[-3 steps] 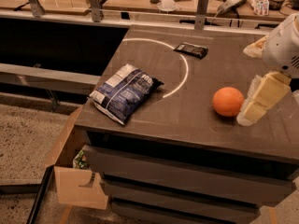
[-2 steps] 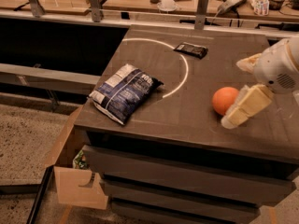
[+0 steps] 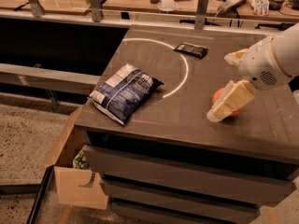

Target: Move blue chip bag near rxbar chocolate

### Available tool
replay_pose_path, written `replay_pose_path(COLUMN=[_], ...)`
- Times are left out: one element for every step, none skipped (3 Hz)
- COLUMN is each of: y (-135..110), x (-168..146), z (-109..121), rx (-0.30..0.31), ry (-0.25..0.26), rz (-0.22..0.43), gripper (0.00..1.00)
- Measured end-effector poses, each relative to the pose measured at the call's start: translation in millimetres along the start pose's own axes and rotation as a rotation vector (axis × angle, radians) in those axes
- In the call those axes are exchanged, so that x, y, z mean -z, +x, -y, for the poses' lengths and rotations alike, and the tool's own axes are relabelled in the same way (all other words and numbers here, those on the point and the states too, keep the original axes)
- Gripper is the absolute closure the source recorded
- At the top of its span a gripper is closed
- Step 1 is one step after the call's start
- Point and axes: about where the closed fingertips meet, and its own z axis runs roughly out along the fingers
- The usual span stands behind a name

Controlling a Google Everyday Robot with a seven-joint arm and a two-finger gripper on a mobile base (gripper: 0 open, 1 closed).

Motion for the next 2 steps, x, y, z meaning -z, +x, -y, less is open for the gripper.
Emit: replay_pose_path(y=[-1.8,-11.7], x=[-10.5,-34.0], z=[3.3,16.6], rx=[-0.053,-0.104], ry=[0.024,0.056], rz=[0.028,0.075], gripper=[0.00,0.00])
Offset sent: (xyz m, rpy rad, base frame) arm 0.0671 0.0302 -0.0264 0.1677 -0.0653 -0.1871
